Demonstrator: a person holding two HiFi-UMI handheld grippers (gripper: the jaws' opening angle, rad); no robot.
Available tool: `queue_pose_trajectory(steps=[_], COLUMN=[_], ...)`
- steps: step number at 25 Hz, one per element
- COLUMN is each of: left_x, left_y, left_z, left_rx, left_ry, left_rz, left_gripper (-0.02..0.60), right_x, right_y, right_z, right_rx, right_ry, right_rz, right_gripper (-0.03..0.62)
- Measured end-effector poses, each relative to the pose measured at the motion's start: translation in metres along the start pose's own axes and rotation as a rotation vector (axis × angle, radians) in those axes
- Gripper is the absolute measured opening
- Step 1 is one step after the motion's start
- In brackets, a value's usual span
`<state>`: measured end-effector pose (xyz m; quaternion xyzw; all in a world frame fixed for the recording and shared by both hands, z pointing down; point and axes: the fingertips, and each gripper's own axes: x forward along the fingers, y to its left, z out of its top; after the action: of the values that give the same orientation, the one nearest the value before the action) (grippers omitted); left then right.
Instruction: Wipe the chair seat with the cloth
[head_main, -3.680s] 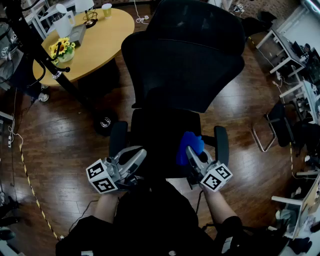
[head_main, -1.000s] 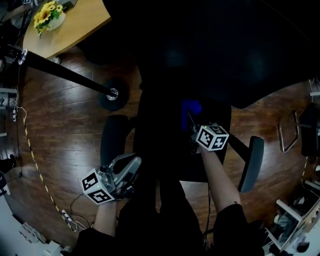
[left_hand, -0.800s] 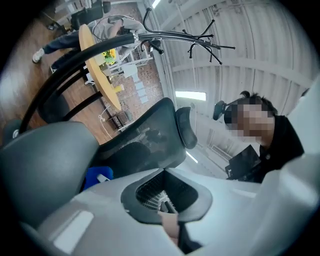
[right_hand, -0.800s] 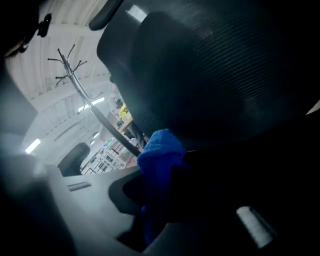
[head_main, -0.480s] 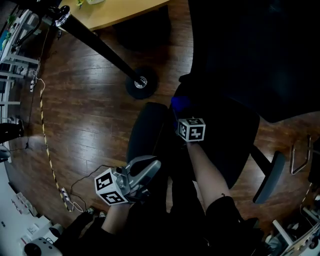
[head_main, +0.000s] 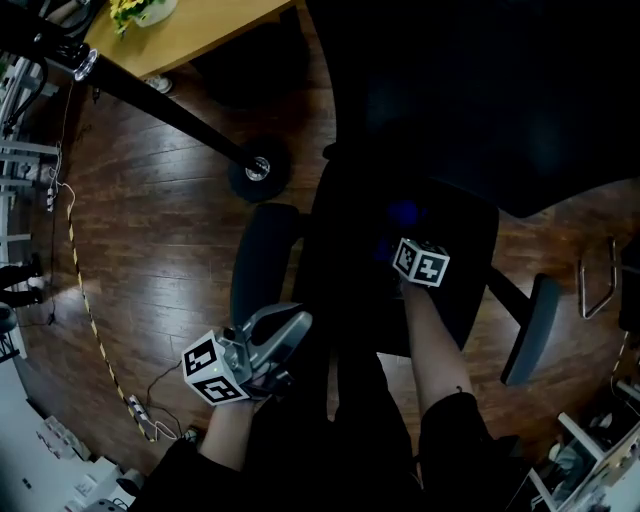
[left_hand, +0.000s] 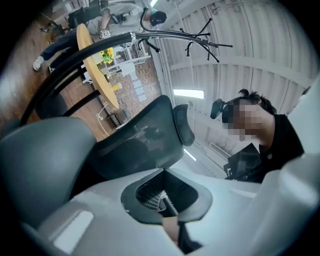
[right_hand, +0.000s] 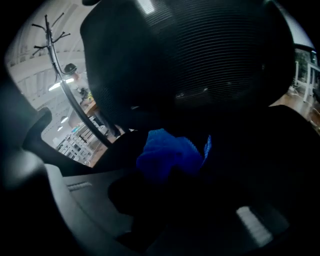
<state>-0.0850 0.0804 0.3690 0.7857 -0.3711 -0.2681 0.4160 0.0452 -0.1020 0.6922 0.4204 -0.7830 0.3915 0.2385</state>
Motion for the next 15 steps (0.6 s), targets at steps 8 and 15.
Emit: queue_pose_trajectory(steps=[8, 15], left_x=[0.030, 0.053], left_y=[-0.001, -0.004], left_z=[-0.014, -0.028], left_rx=[0.000, 0.001], left_ry=[0.080, 0.122], left_rz=[-0.028, -0.043], left_gripper=[-0.008, -0.008], right_x=[-0.112, -0.143], right_y=[-0.142, -0.183], right_z=[0.025, 0.030], right_rx=[0.080, 0.108], right_ry=[-0.067, -0.107], right_rz=[-0.261, -0.297], right_gripper=[0.061, 0.061])
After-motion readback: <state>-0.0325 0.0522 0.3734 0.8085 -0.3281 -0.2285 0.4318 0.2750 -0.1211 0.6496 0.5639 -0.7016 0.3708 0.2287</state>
